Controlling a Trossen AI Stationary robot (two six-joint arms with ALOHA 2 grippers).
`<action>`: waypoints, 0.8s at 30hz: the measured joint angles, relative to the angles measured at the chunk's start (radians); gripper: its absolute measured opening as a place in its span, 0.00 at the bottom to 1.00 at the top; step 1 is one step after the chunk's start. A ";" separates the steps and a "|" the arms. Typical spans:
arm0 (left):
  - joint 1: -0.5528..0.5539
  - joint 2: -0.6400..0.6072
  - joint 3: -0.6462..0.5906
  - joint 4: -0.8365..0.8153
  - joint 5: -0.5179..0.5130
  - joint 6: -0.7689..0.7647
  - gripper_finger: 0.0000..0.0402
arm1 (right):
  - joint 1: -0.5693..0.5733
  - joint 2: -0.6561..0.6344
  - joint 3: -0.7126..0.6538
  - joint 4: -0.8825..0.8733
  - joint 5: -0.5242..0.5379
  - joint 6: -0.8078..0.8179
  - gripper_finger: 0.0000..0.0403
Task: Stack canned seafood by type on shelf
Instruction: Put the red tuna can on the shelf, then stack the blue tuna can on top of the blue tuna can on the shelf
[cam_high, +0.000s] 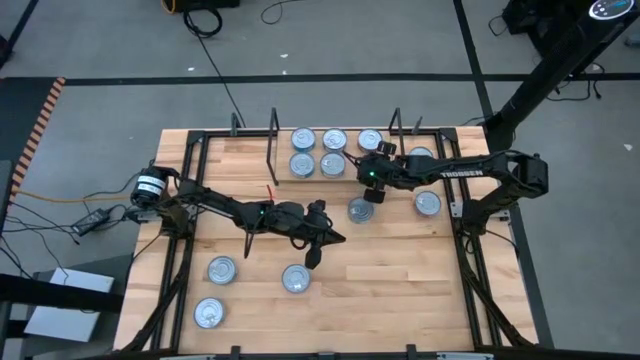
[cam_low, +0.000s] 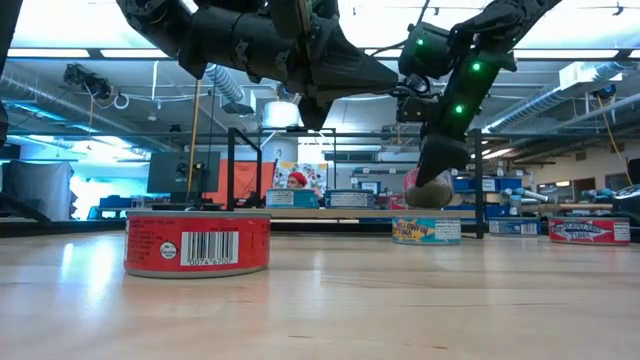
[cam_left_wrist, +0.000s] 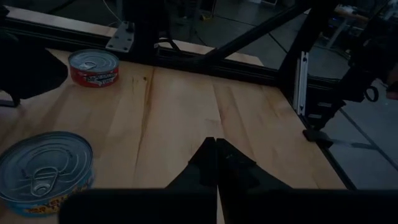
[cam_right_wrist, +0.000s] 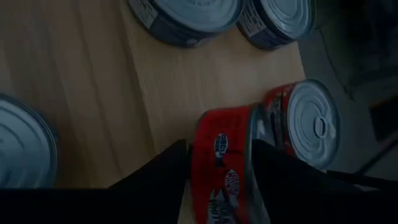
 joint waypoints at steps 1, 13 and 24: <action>0.000 0.000 0.000 0.000 0.000 0.000 0.00 | -0.005 0.000 0.000 0.002 -0.014 0.000 0.47; 0.000 0.000 0.000 -0.005 0.000 -0.025 0.00 | -0.023 0.000 0.012 0.014 -0.072 0.041 0.50; 0.000 0.000 0.000 -0.014 -0.001 -0.060 0.00 | -0.064 -0.002 0.123 -0.112 -0.173 0.153 0.13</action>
